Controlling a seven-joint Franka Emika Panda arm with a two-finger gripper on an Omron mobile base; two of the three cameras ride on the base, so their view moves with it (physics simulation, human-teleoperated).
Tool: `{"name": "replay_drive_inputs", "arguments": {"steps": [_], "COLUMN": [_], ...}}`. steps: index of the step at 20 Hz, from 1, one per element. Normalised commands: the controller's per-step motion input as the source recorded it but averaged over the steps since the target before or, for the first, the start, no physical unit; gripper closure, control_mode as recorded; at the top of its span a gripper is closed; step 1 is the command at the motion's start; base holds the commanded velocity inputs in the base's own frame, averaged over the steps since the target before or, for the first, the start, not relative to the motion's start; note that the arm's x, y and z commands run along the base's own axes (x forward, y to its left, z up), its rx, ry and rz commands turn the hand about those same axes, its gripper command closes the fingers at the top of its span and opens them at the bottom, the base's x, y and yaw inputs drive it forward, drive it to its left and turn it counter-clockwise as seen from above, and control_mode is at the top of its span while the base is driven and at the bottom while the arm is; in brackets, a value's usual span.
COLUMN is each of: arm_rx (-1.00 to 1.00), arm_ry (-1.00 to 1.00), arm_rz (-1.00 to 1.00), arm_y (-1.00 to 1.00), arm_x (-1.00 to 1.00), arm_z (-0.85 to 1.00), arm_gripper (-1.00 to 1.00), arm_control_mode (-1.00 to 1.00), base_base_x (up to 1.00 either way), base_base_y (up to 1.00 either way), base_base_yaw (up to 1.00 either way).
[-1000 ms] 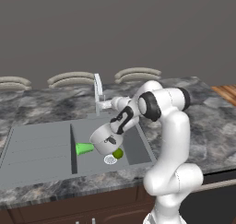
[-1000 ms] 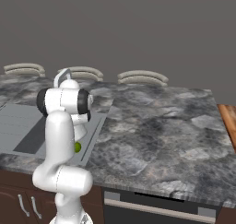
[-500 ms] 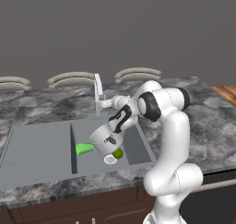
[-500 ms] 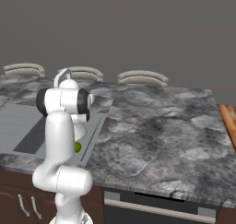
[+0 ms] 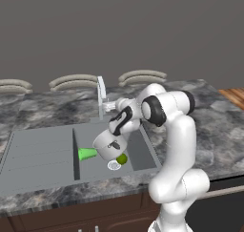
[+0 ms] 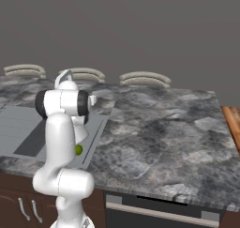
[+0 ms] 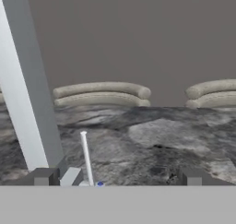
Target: Pick the cup and saucepan and place them in the sink. Then turn on the water.
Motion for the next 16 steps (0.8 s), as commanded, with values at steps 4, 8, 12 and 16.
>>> {"name": "replay_drive_inputs", "arguments": {"steps": [4,8,12,16], "arm_rx": [0.00,0.00,0.00,0.00], "arm_ry": [-0.02,-0.01,0.00,-0.01], "arm_rz": [-0.03,-0.01,0.00,-0.01], "arm_y": [0.01,0.01,0.08,0.00], "arm_x": [0.00,0.00,0.00,0.00], "arm_z": [-0.06,-0.12,-0.14,-0.03], "arm_gripper": [-1.00,-1.00,-1.00,-1.00], "arm_control_mode": [-1.00,-1.00,-1.00,-1.00], "base_base_x": [0.00,0.00,0.00,0.00], "base_base_y": [0.00,0.00,0.00,0.00], "base_base_yaw": [0.00,0.00,0.00,0.00]}}
